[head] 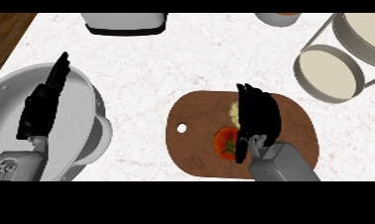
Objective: Pick the squash from the cutting board and place it in the tiered basket
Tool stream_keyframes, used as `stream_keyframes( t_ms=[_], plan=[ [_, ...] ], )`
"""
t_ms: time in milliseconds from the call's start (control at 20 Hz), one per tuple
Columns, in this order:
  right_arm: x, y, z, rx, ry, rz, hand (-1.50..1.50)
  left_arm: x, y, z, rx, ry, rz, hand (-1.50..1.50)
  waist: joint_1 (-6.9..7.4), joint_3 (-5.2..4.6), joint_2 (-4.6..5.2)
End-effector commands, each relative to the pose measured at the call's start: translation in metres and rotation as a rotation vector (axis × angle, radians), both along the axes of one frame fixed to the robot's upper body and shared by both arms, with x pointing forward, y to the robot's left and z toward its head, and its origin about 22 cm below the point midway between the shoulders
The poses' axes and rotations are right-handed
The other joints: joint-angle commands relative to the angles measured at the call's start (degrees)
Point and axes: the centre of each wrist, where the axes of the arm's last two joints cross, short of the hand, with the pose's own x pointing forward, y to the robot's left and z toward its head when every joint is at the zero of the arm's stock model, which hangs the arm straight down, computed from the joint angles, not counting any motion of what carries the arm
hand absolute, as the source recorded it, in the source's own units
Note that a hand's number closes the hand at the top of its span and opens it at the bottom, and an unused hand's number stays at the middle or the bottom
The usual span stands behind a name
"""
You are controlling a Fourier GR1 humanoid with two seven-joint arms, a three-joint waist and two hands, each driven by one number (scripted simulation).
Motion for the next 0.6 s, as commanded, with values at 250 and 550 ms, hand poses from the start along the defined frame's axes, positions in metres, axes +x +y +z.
stream_keyframes(
  t_ms=[250,550],
  plan=[
    [0.005,0.002,-0.033,-0.213,0.119,0.135,1.50,-0.004,-0.003,-0.012,-0.019,0.010,0.007,0.00,0.28,0.02,0.62],
    [0.001,0.017,-0.021,-0.025,0.055,0.060,1.50,-0.003,-0.005,-0.026,-0.017,0.011,0.001,0.00,-0.05,0.02,0.63]
  ],
)
